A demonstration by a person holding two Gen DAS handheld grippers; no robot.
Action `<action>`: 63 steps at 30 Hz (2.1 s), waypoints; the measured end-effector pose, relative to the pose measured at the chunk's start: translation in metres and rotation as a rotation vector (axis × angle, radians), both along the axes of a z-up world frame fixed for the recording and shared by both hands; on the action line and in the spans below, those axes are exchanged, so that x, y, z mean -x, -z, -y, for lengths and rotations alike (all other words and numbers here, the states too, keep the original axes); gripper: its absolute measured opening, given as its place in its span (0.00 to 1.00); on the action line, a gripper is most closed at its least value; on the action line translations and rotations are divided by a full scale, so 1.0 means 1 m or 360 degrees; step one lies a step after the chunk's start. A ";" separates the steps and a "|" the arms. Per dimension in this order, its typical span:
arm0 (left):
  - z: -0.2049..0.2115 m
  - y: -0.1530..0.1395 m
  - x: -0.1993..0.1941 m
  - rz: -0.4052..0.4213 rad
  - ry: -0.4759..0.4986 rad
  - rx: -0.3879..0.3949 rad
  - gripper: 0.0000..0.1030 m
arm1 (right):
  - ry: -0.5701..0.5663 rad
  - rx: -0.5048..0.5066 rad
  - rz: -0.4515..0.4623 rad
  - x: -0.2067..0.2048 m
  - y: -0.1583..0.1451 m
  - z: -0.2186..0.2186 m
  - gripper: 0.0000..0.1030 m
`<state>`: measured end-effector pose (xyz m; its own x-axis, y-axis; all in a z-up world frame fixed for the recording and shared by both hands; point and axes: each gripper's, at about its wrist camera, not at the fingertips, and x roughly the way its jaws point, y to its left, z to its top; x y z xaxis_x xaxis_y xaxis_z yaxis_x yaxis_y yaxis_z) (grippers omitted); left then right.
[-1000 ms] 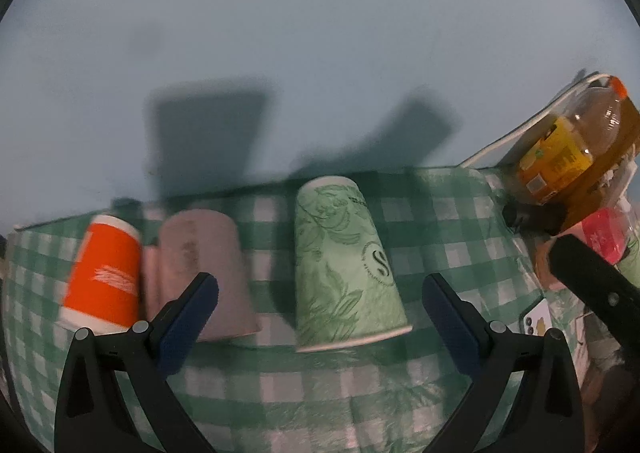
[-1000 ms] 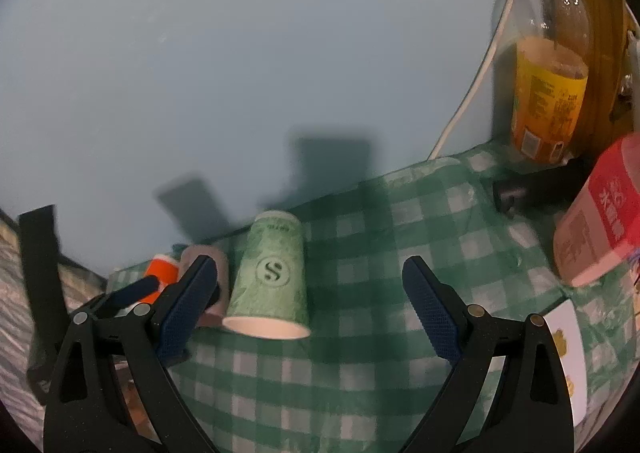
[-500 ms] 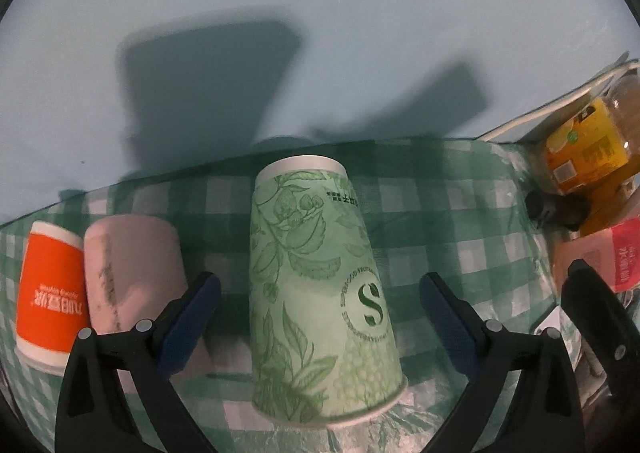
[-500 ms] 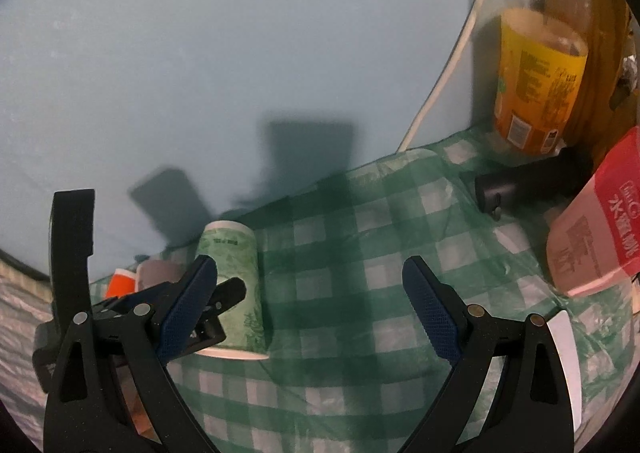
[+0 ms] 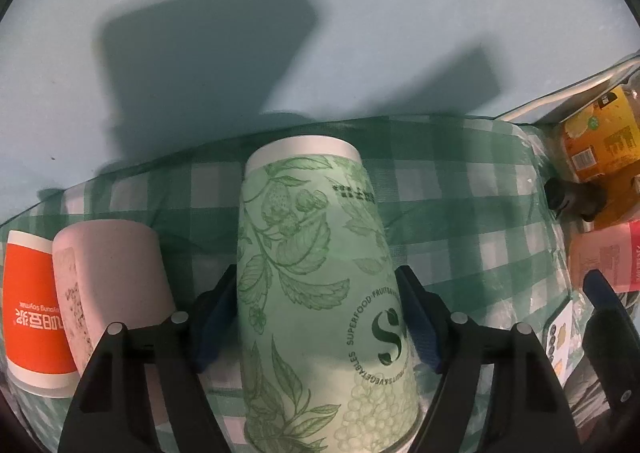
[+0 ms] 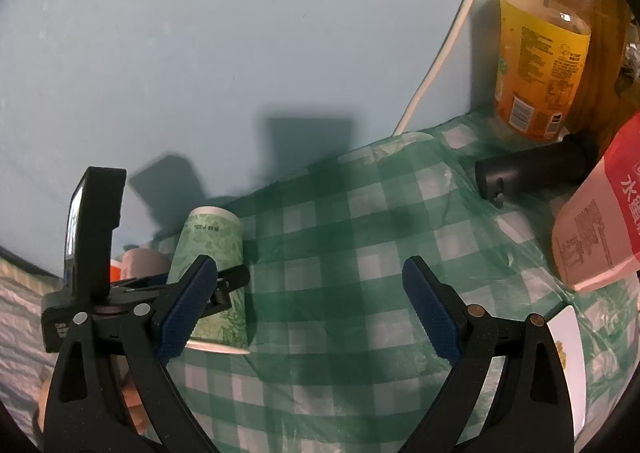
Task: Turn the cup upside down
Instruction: 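Lift the green cup with the right gripper and rotate it mouth-down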
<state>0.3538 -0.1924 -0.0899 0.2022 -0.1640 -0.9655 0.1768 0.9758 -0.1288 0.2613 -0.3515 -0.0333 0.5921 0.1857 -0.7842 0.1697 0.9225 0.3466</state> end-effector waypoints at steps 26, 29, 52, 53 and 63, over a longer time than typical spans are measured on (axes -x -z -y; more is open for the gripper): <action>-0.069 -0.033 0.137 0.0170 0.0178 0.0124 0.73 | -0.0259 -0.0083 0.0137 0.080 -0.011 -0.061 0.90; -0.087 -0.026 0.155 0.0145 0.0151 0.0165 0.73 | -0.0332 -0.0087 0.0122 0.087 -0.003 -0.080 0.90; -0.112 0.003 0.165 0.0036 0.0102 0.0108 0.79 | -0.0457 -0.0105 -0.0024 0.086 0.038 -0.126 0.90; -0.113 0.001 0.165 0.0040 0.0094 0.0113 0.79 | -0.0456 -0.0103 -0.0025 0.085 0.038 -0.127 0.90; -0.139 -0.039 0.174 0.0135 0.0074 0.0178 0.86 | -0.0466 -0.0112 -0.0023 0.084 0.025 -0.137 0.90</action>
